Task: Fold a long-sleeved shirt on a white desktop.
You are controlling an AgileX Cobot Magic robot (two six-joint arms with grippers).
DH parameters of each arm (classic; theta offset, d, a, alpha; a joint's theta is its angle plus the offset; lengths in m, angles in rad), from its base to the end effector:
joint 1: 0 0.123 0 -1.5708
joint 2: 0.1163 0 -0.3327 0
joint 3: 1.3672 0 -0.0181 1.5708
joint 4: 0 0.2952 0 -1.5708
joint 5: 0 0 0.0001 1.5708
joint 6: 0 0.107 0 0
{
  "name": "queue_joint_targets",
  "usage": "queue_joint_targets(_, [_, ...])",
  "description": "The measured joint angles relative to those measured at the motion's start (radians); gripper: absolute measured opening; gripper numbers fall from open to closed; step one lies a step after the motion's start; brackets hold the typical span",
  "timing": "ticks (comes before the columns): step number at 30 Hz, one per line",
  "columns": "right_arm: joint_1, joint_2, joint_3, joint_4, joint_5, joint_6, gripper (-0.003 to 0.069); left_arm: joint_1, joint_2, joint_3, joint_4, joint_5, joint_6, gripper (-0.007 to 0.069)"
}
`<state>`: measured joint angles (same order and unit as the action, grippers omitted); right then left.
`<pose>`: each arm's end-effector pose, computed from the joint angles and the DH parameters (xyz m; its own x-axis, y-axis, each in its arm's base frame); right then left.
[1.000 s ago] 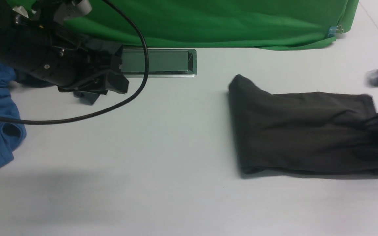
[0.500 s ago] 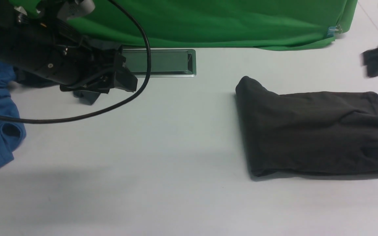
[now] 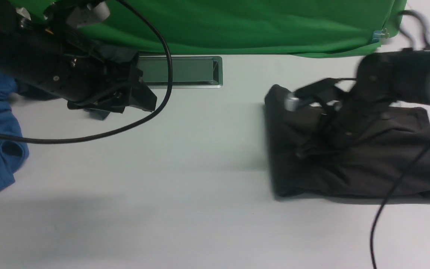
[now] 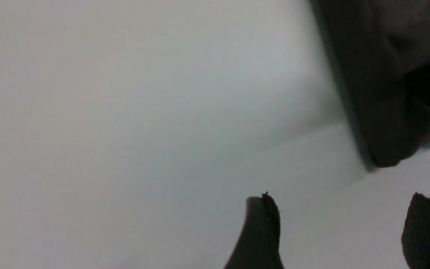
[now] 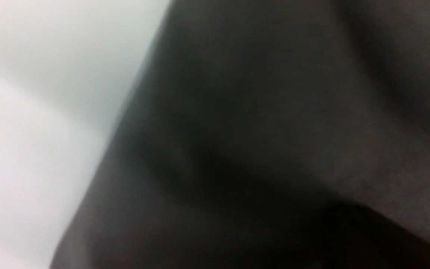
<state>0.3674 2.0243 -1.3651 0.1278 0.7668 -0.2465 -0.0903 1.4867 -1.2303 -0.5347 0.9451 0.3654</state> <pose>0.4281 0.1749 0.1549 -0.8387 -0.4867 -0.2444 -0.5120 0.8576 0.0490 0.3484 -0.0760 0.3395 -0.8500 0.1058 -0.5160 0.3168 0.8853 -0.3404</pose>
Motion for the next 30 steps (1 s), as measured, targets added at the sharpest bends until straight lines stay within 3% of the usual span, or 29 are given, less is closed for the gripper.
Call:
queue_joint_targets(4, [0.128, 0.08, -0.11, 0.14, -0.053, -0.026, 0.0016, 0.0, 0.0, 0.0, 0.01, 0.019, 0.0, 0.0493])
queue_joint_targets(8, [0.221, 0.125, -0.187, 0.188, -0.051, -0.028, 0.0016, 0.0, 0.0, 0.0, 0.015, 0.019, 0.0, 0.0493])
queue_joint_targets(15, [0.261, 0.139, -0.249, 0.205, -0.009, -0.021, 0.0018, 0.0, 0.0, 0.0, 0.015, 0.014, 0.005, 0.0493])
queue_joint_targets(20, [0.217, 0.021, -0.271, 0.174, 0.004, -0.004, 0.0047, 0.0, 0.0, 0.0, 0.015, 0.002, 0.005, 0.0493])
queue_joint_targets(26, [0.095, -0.302, -0.279, -0.054, 0.054, 0.132, 0.0106, 0.0, 0.0, 0.0, -0.029, -0.025, 0.01, 0.0493])
queue_joint_targets(30, [-0.013, -0.535, -0.252, -0.165, 0.116, 0.213, 0.0119, 0.0, 0.0, 0.0, -0.155, 0.025, 0.101, 0.0487])
